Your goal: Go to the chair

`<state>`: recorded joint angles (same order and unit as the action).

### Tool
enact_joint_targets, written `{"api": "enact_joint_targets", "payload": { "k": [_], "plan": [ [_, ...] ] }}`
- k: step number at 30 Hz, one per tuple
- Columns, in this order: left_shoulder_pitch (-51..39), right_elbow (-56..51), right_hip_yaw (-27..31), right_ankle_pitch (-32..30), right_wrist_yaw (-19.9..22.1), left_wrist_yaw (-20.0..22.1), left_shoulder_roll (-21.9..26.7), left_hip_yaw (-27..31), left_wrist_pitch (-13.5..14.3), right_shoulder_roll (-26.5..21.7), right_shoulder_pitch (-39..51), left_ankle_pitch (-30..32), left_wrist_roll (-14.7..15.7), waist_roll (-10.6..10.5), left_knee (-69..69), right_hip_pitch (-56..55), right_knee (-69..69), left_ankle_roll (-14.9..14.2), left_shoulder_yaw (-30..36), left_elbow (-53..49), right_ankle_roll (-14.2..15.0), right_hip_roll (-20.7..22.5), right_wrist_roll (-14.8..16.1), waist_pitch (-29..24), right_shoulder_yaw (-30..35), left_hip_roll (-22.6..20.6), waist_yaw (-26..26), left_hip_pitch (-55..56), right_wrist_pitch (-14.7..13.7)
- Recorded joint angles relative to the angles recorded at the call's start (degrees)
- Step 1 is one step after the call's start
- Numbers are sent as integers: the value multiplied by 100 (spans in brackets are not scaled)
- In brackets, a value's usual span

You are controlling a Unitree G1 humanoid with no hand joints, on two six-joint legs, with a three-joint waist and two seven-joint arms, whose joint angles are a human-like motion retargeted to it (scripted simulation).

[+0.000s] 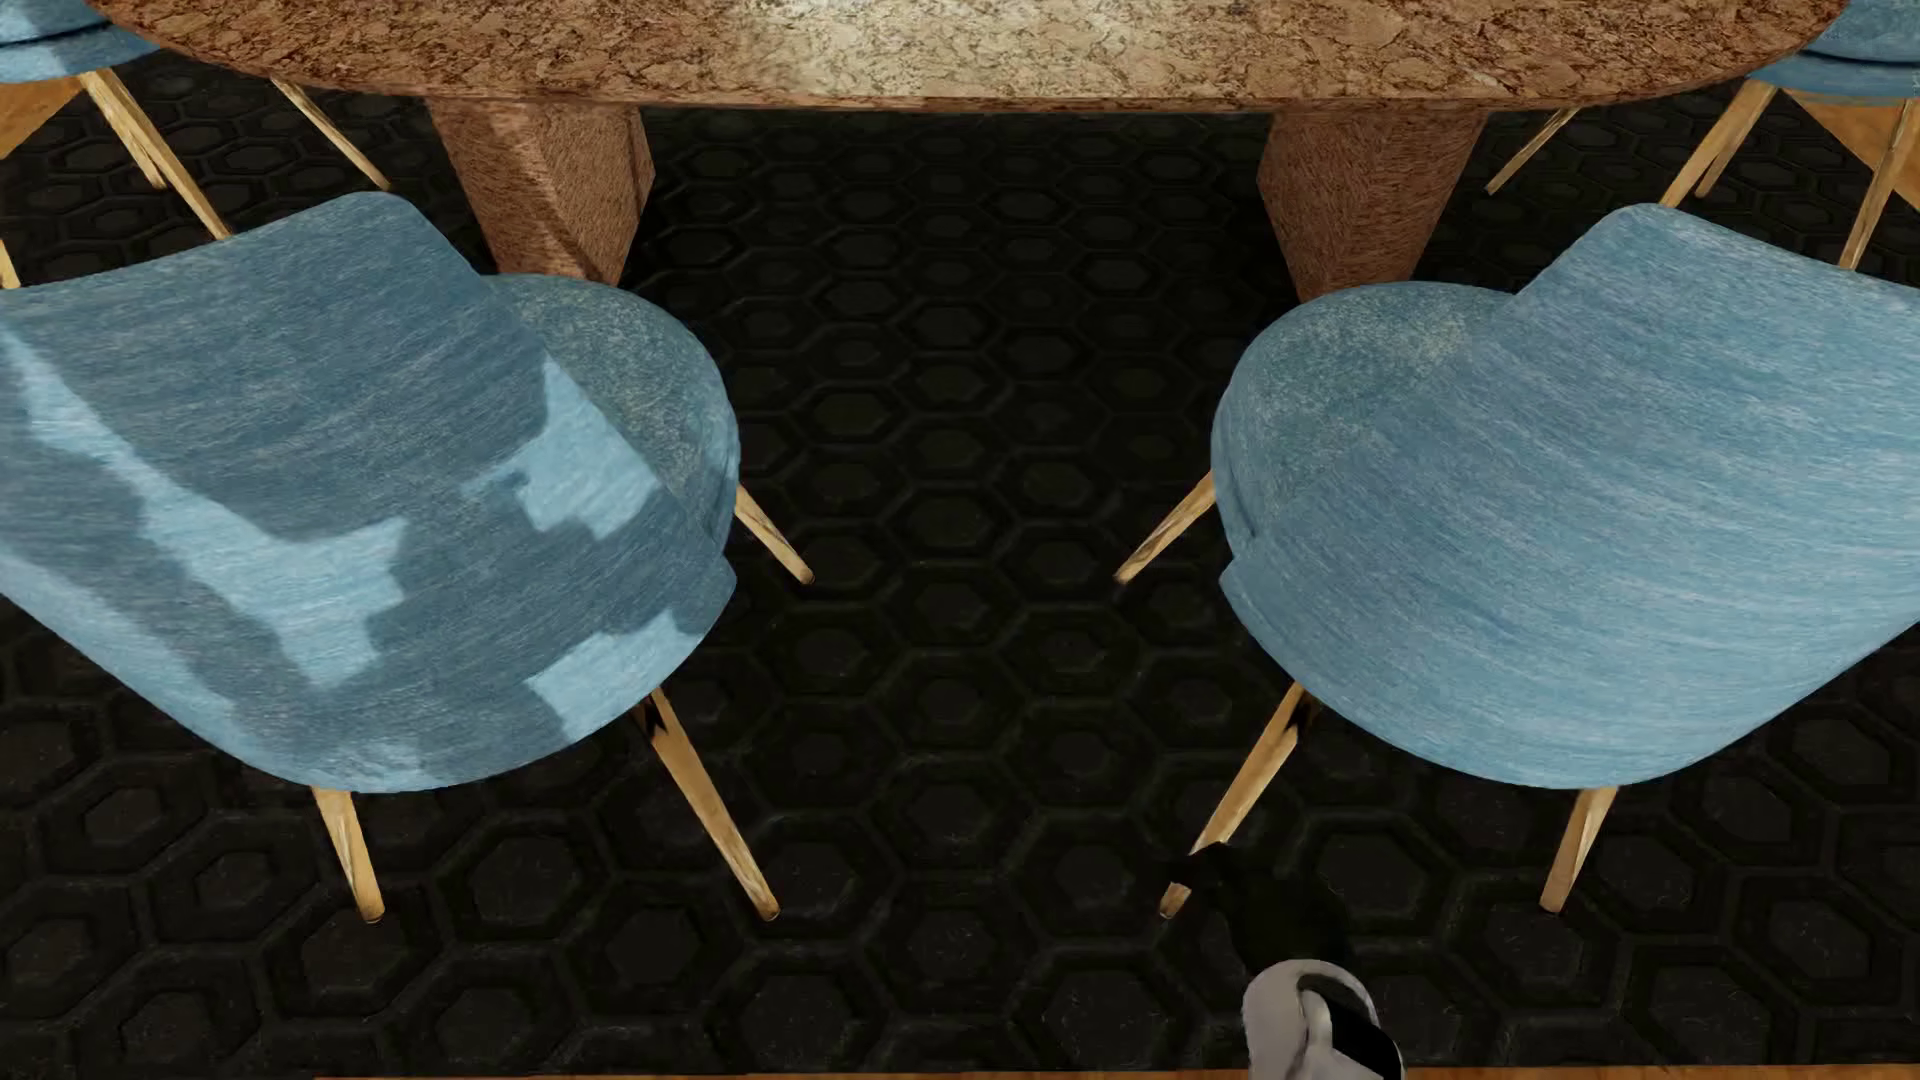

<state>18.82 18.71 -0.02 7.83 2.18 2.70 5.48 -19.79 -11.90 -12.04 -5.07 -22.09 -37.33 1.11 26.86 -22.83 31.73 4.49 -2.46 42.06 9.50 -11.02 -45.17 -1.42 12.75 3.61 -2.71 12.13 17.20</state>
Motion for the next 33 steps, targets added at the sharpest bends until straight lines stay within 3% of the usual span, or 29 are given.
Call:
{"api": "enact_joint_targets", "payload": {
  "k": [1,2,5,6,8,10,12,18,22,24,27,33],
  "plan": [
    [-28,470,-185,27,-83,190,-67,12,34,39,-107,15,50,32,-84,-99,212,-12,-119,-91,-27,-144,-111,-19,53,-81,-18,-31,152],
    [-87,875,-381,237,-141,316,-112,64,63,114,-271,45,80,60,-167,-158,424,-48,-186,-157,0,-267,18,-30,3,-157,-20,-42,241],
    [-330,1797,-1166,764,-43,337,-157,364,156,328,-896,172,100,109,-372,0,697,-144,-151,-366,-417,-455,802,-12,-257,-269,36,-26,272],
    [-296,2062,-1348,540,-7,273,-90,465,332,361,-1076,179,105,124,-388,200,453,-177,-128,-453,-532,-384,939,3,-237,-274,70,-21,292],
    [-277,2468,-1801,720,78,170,-11,601,607,608,-1302,190,86,152,-419,696,-305,-220,-90,-664,-638,-318,1532,42,-427,-256,110,-53,400],
    [-195,2890,-1866,587,-1,296,-126,585,710,551,-1264,175,244,124,-292,968,-766,-248,-406,-779,-626,-116,1362,68,50,-108,131,-59,399],
    [-165,3099,-1777,482,-51,524,-404,464,540,436,-1061,171,402,58,-152,1063,-998,-311,-802,-632,-645,98,1218,90,393,93,125,-58,401],
    [-228,2324,-1209,474,434,13,-322,-168,101,96,-73,184,-261,-66,-300,942,-958,-498,-381,92,-812,598,1260,153,522,549,159,-361,24],
    [-329,1322,-981,507,617,-149,-71,-412,188,60,166,163,-407,-115,-359,817,-930,-598,-125,36,-911,830,1281,175,551,744,174,-411,-391],
    [-422,1069,-978,546,616,-85,21,-388,238,89,125,88,-353,-144,-256,763,-886,-629,-75,-100,-969,920,1303,175,556,849,178,-337,-456],
    [-572,1204,-1083,589,526,70,57,-275,335,89,-16,96,-216,-178,-234,724,-865,-710,11,-335,-1048,984,1330,181,613,931,202,-244,-341],
    [-604,2655,-1595,673,165,67,95,261,645,71,-536,240,-40,-197,-218,714,-883,-881,409,-797,-1160,891,1648,137,710,889,243,61,346]
  ]
}}
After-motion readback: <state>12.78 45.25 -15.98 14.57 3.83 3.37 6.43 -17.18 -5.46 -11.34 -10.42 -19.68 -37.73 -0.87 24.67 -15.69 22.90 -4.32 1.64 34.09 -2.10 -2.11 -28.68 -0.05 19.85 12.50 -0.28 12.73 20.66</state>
